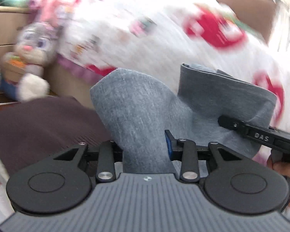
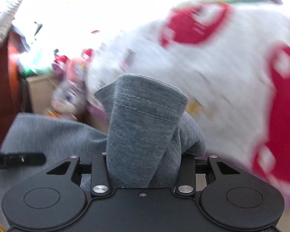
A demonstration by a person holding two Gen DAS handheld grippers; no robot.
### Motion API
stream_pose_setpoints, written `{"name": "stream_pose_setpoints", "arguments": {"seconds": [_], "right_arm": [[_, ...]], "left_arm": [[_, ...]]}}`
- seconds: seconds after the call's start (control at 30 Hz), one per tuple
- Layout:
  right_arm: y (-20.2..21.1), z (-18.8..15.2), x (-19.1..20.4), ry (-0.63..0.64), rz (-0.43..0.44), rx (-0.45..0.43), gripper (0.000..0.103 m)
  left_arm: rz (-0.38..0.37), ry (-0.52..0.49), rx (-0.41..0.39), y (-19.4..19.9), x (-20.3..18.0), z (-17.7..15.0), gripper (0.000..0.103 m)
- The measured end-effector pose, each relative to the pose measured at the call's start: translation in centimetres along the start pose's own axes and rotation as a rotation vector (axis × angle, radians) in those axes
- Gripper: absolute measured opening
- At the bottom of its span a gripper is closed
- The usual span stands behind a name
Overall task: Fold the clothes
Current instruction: 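Lift the folded sweatshirt with both grippers and carry it onto the clothes stack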
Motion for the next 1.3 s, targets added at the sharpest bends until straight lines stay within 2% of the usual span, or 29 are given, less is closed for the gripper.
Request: {"name": "stream_pose_setpoints", "arguments": {"seconds": [0.07, 0.17, 0.3, 0.37, 0.43, 0.5, 0.57, 0.6, 0.67, 0.77, 0.83, 0.87, 0.93, 0.97, 1.0, 1.03, 1.07, 1.1, 1.17, 1.23, 1.3], "right_arm": [[-1.6, 3.2, 2.4, 0.000, 0.077, -0.028, 0.046], [-5.0, 6.4, 6.0, -0.021, 0.221, -0.007, 0.046], [-10.7, 6.8, 10.4, -0.049, 0.307, 0.120, 0.046], [-13.0, 5.7, 12.2, -0.029, 0.311, 0.165, 0.046], [-16.0, 3.7, 13.3, -0.058, 0.323, 0.215, 0.048], [-19.8, 0.2, 13.2, -0.142, 0.327, 0.343, 0.049], [-22.5, -3.6, 12.8, -0.203, 0.270, 0.431, 0.051], [-22.9, -5.0, 12.8, -0.199, 0.236, 0.440, 0.054], [-22.5, -6.2, 13.4, -0.139, 0.205, 0.397, 0.055], [-21.6, -5.1, 13.1, -0.165, 0.208, 0.337, 0.049], [-21.1, -3.3, 12.4, -0.226, 0.249, 0.273, 0.047], [-20.8, -2.3, 12.0, -0.258, 0.271, 0.239, 0.047], [-20.8, -1.8, 11.2, -0.321, 0.273, 0.242, 0.051], [-21.5, -2.4, 10.7, -0.350, 0.245, 0.285, 0.057], [-22.5, -3.2, 10.2, -0.379, 0.209, 0.339, 0.068], [-23.5, -4.3, 9.8, -0.380, 0.176, 0.395, 0.073], [-24.6, -5.5, 9.4, -0.374, 0.144, 0.453, 0.073], [-25.2, -6.8, 9.0, -0.388, 0.131, 0.498, 0.074], [-24.6, -7.4, 8.0, -0.435, 0.109, 0.460, 0.074], [-23.6, -7.5, 7.3, -0.469, 0.130, 0.423, 0.076], [-22.6, -7.5, 6.7, -0.502, 0.156, 0.387, 0.076]], "left_arm": [[0.048, 0.056, -0.045, 1.5, 2.3, 2.5, 0.033], [0.100, 0.190, -0.097, 3.5, 6.7, 4.7, 0.033], [0.136, 0.340, -0.141, 5.1, 12.5, 5.1, 0.033], [0.147, 0.390, -0.145, 4.8, 15.0, 3.8, 0.033], [0.164, 0.446, -0.100, 3.4, 17.6, 1.6, 0.033], [0.201, 0.498, -0.038, 1.5, 20.3, -0.7, 0.037], [0.202, 0.528, -0.029, 0.7, 22.1, -2.0, 0.044], [0.218, 0.505, -0.022, 0.5, 22.0, -1.8, 0.045], [0.256, 0.446, -0.007, 0.0, 21.5, -1.2, 0.045], [0.299, 0.363, -0.029, -0.2, 20.4, -0.3, 0.042], [0.285, 0.288, -0.074, 0.7, 19.1, 0.4, 0.039], [0.263, 0.291, -0.103, 1.1, 18.9, 0.8, 0.039], [0.252, 0.357, -0.102, 1.2, 19.8, 0.6, 0.040], [0.248, 0.392, -0.099, 1.2, 20.2, 0.5, 0.044], [0.244, 0.427, -0.097, 1.2, 20.7, 0.4, 0.047], [0.273, 0.431, -0.060, 0.7, 21.3, -0.2, 0.052], [0.281, 0.430, -0.061, 0.6, 21.5, -0.4, 0.064], [0.285, 0.429, -0.070, 0.6, 21.7, -0.4, 0.072], [0.294, 0.427, -0.087, 0.6, 22.1, -0.6, 0.073], [0.342, 0.397, -0.150, 1.4, 22.3, -0.1, 0.075], [0.391, 0.352, -0.205, 1.9, 22.7, 0.1, 0.081]]}}
Point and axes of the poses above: each gripper's, at about its wrist camera, not at the fingertips, and y roughly against the way its jaws point, x to its left, z to its top, the point moved 7 cm from there along -y, roughly the way its jaws point, and after that the axes turned 9 degrees about -z, right-handed, at the moved point
